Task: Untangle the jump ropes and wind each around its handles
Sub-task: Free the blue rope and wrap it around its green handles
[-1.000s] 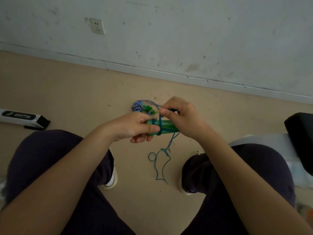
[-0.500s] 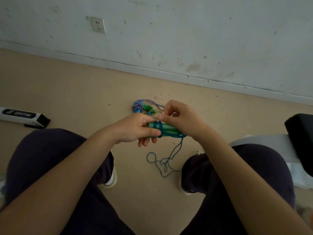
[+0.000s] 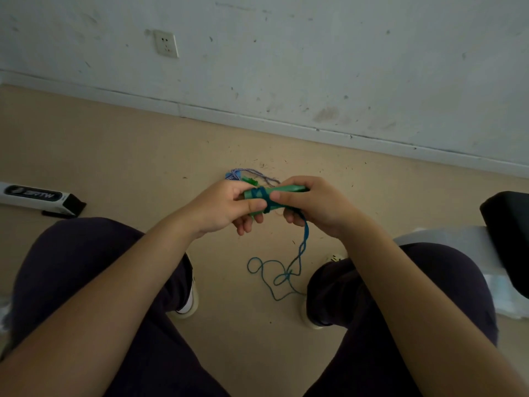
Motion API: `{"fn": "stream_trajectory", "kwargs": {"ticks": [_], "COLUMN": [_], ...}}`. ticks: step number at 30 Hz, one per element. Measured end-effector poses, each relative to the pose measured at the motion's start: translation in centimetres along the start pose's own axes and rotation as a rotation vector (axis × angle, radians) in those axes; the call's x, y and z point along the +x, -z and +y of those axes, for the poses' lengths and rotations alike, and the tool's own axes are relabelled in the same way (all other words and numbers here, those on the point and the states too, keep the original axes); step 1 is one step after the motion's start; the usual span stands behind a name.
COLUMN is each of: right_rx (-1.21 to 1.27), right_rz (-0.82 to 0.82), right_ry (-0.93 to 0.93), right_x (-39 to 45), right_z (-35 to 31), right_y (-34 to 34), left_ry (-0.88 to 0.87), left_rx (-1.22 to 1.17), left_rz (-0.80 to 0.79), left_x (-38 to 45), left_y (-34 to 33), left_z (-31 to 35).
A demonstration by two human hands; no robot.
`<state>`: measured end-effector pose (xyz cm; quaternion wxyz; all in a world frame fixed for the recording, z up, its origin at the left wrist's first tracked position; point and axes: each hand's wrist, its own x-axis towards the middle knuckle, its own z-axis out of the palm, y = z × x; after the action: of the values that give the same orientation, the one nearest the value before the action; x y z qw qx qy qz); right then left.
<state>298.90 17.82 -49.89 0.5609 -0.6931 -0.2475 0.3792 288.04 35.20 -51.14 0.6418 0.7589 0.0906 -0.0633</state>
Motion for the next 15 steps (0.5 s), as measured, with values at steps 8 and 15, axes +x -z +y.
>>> {"fn": "stream_trajectory", "kwargs": {"ticks": [8,15], "right_rx": [0.061,0.047], "right_rz": [0.052,0.05], "right_ry": [-0.049,-0.019], "right_x": [0.19,0.41], "right_z": [0.84,0.69], "right_y": [-0.49,-0.56], "left_ry": [0.117,0.118], "left_rx": [0.2,0.16], "left_rz": [-0.103,-0.135], "left_x": [0.22,-0.08], "left_y": [-0.08,-0.22], "left_z": [-0.06,0.17]}}
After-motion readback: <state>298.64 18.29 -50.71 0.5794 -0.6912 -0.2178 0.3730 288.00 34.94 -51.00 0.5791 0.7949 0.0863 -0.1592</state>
